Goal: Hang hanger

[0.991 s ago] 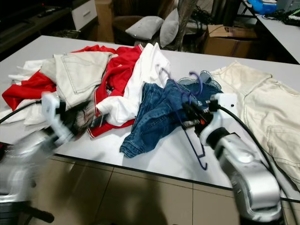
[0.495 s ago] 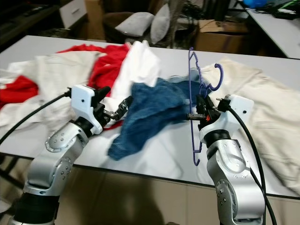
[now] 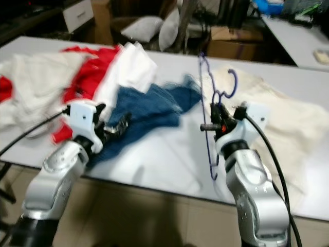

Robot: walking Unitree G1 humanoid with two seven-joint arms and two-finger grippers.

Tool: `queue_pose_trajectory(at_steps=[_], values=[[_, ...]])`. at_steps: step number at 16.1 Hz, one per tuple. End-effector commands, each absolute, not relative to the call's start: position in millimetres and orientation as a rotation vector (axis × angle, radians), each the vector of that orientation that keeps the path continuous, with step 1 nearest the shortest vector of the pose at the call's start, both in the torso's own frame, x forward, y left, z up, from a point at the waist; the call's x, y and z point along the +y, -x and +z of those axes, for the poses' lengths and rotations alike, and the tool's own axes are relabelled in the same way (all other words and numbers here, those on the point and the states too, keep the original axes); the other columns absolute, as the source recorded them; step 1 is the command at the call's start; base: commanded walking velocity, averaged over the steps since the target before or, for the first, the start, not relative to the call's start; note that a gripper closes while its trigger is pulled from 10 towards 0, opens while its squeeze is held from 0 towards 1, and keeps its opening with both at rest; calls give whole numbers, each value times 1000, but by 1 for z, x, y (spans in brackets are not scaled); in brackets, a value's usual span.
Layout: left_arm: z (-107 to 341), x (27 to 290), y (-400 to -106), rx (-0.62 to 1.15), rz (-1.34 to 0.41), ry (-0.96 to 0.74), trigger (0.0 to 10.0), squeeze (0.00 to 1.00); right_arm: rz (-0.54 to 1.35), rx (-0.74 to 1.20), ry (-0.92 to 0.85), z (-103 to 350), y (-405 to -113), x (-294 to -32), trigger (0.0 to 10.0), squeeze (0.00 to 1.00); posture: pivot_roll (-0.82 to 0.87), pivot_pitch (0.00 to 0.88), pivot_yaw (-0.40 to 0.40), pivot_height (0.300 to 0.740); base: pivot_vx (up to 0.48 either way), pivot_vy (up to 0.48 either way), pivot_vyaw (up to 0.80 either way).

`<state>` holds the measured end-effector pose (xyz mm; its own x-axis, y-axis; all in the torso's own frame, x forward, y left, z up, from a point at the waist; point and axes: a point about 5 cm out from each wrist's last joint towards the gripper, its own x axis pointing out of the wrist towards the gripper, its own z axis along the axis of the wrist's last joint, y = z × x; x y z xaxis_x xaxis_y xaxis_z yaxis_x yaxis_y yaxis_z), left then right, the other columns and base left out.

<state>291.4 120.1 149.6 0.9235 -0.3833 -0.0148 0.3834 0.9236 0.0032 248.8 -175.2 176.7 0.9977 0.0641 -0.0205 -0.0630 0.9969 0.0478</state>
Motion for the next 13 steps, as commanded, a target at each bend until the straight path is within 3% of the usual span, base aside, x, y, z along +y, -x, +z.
queue_pose_trajectory(at_steps=[1,9,10,12,13], values=[[156,120,-294,-14,-395,-23,10000,490,61,2,-53,182,-246,-176,10000,0,-45,0,15,740,0,-442,0],[157,108,-292,-19,-421,-40,10000,478,67,-26,-47,187,-256,-172,10000,0,-7,0,16,740,0,-442,0],[155,106,-291,-6,-438,-22,10000,482,58,-24,-50,187,-255,-172,10000,0,-18,0,26,740,0,0,0],[154,102,-296,9,-460,8,10000,357,1,2,-55,182,-248,-177,10000,0,-70,0,59,740,0,480,-734],[154,101,-297,8,-467,13,10000,345,-15,7,-51,182,-245,-180,10000,0,-75,0,62,740,0,480,-800]])
